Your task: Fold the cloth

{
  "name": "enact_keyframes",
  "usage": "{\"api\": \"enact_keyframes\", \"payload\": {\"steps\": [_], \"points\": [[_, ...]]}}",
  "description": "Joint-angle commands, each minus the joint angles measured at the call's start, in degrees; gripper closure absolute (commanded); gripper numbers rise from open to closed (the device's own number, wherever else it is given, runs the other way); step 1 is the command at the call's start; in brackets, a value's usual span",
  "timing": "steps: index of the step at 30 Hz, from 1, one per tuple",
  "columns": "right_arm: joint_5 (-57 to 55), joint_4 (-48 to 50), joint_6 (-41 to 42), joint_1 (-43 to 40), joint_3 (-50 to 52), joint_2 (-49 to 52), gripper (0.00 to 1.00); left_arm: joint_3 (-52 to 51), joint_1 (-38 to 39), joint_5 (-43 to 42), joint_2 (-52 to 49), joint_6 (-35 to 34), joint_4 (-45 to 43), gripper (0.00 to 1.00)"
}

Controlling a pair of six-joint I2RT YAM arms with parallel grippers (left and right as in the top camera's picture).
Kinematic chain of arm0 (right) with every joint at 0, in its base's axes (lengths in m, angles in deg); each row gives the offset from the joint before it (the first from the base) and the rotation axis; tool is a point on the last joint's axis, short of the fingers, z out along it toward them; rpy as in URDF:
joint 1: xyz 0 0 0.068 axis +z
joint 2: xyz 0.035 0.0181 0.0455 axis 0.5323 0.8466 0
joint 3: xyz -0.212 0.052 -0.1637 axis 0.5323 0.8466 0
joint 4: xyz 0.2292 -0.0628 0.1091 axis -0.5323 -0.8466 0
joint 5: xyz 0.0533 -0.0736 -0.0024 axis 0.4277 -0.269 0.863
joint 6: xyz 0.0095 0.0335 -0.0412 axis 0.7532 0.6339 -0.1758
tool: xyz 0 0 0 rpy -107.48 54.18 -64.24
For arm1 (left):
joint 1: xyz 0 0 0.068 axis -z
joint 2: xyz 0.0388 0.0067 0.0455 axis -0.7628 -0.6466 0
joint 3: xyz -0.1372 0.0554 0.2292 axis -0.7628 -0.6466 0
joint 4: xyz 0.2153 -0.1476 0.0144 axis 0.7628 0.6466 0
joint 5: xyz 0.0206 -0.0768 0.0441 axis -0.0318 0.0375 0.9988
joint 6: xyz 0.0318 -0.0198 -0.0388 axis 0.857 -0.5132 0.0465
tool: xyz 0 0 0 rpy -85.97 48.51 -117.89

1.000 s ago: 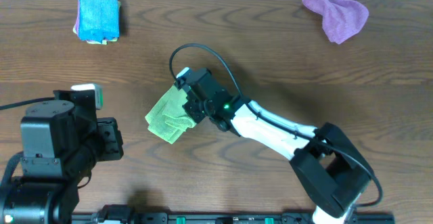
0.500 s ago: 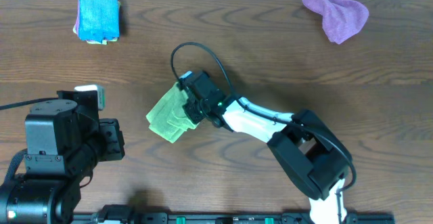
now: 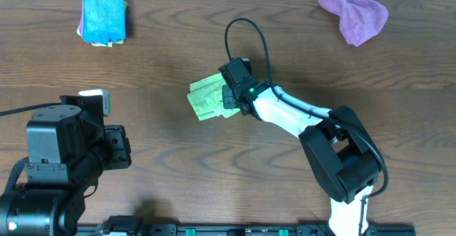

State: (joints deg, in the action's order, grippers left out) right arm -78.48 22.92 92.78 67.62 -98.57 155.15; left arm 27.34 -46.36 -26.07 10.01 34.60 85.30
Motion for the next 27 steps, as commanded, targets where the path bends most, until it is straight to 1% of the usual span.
{"api": "enact_keyframes", "payload": {"steps": [1, 7, 8, 12, 13, 14, 15, 16, 18, 19, 21, 23, 25, 26, 27], "points": [[-3.54, -3.80, 2.95, -0.15, 2.67, 2.84, 0.98, -3.61, -0.35, 0.22, 0.00, 0.81, -0.94, 0.94], [-3.37, -5.40, 3.96, 1.09, 2.60, 1.53, 0.99, -18.47, -0.35, -1.62, 0.00, 0.57, -10.12, 0.94], [-3.37, -5.51, 3.93, 0.96, 2.51, 0.83, 0.99, -20.92, -0.33, -3.19, -0.04, 0.57, -12.20, 0.94], [-3.41, -5.66, 1.64, 0.17, 2.36, -5.14, 0.99, -31.54, -0.33, -14.86, -1.57, 0.55, -24.11, 0.94], [-3.39, -5.66, 0.48, 0.15, 2.36, -6.47, 0.91, -33.16, -0.33, -17.11, -2.16, 0.55, -26.64, 0.94], [-3.39, -5.75, -1.38, 0.11, 2.36, -8.70, 0.66, -35.06, -0.33, -20.20, -3.19, 0.50, -30.05, 0.94], [-3.39, -5.88, -3.04, 0.07, 2.36, -10.82, 0.48, -36.35, -0.33, -22.38, -4.37, -0.42, -32.74, 0.94], [-3.39, -5.95, -4.28, 0.09, 2.36, -12.44, 0.46, -37.05, -0.33, -22.99, -5.38, -1.40, -34.42, 0.94], [-3.39, -6.56, -6.40, 0.09, 2.36, -17.05, 0.31, -37.97, -0.33, -23.41, -8.66, -3.89, -38.05, 0.94], [-3.39, -6.88, -6.91, 0.07, 2.36, -19.12, 0.28, -37.97, -0.33, -25.09, -10.34, -3.98, -39.69, 0.94], [-3.37, -7.17, -8.85, 0.09, 2.36, -22.67, 0.27, -37.97, -0.26, -29.44, -13.84, -4.00, -43.82, 0.94], [-3.28, -8.15, -11.26, 0.09, 2.36, -25.94, 0.27, -37.97, 0.55, -30.34, -17.79, -4.35, -48.09, 0.94], [-3.15, -10.29, -13.46, 0.11, 2.36, -28.09, 0.31, -37.97, 1.77, -30.27, -21.66, -4.52, -51.87, 0.94], [-3.15, -11.82, -14.69, 0.09, 2.36, -28.61, 0.35, -37.97, 2.71, -30.25, -23.87, -4.46, -53.77, 0.94], [-3.10, -13.22, -15.41, 0.09, 2.36, -28.81, 0.35, -37.97, 3.28, -30.18, -25.24, -4.44, -54.77, 0.94]]}}
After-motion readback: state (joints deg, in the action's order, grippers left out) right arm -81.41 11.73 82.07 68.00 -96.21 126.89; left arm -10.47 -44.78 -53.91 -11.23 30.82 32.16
